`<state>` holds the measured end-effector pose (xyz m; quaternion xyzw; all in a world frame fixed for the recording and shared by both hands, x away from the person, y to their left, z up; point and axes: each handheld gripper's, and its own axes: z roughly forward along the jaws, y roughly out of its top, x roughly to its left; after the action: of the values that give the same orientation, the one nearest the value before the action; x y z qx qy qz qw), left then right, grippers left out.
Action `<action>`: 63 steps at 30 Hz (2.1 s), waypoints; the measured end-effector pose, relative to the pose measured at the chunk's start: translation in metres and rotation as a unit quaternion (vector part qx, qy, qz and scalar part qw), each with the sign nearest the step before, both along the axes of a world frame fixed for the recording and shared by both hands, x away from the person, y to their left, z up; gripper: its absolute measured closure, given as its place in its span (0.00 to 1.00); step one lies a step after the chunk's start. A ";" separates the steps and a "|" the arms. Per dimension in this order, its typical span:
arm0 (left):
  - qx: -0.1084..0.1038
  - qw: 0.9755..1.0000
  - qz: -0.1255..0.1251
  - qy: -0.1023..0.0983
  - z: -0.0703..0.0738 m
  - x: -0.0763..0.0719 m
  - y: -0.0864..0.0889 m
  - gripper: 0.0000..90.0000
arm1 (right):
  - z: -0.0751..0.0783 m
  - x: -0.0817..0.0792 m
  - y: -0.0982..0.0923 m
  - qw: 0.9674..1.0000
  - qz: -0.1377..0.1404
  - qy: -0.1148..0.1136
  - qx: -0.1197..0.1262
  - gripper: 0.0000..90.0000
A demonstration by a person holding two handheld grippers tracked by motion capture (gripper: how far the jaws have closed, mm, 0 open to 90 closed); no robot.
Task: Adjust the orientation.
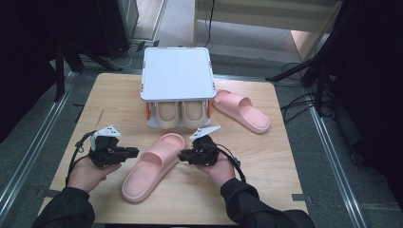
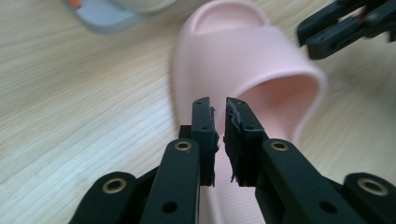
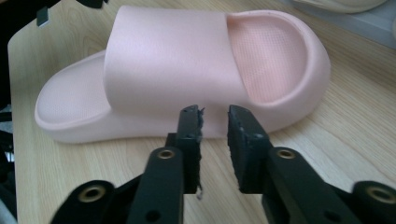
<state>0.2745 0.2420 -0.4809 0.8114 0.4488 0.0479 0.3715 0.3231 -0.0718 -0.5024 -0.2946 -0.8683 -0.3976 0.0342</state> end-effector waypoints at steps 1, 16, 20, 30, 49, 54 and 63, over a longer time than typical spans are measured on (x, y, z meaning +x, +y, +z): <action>0.004 1.000 0.004 0.000 -0.001 0.001 0.001 0.92 | -0.001 0.000 0.001 1.000 -0.001 0.000 0.002 0.89; 0.037 0.998 -0.015 0.041 -0.024 0.014 -0.014 0.94 | -0.007 -0.002 0.012 1.000 0.007 0.006 -0.014 0.93; 0.025 0.998 -0.022 0.046 -0.024 0.010 -0.018 0.94 | -0.007 0.001 0.010 1.000 0.000 0.007 -0.018 0.92; 0.012 0.997 -0.046 0.059 -0.026 0.003 -0.036 0.93 | -0.005 0.014 0.001 0.999 -0.028 0.005 -0.022 0.90; -0.034 0.998 -0.026 0.046 -0.011 0.028 -0.015 0.55 | 0.010 0.025 -0.051 0.997 -0.069 -0.037 -0.008 0.75; -0.039 0.998 -0.020 0.045 -0.009 0.037 -0.009 0.50 | 0.017 0.035 -0.084 0.994 -0.096 -0.044 -0.003 0.72; -0.037 0.998 -0.022 0.039 -0.008 0.044 -0.013 0.48 | 0.016 0.062 -0.133 0.988 -0.146 -0.048 -0.001 0.68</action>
<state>0.3184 0.2293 -0.4888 0.8079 0.4465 -0.0083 0.3846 0.3852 -0.2052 -0.4863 -0.3988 -0.8172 -0.4108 -0.0663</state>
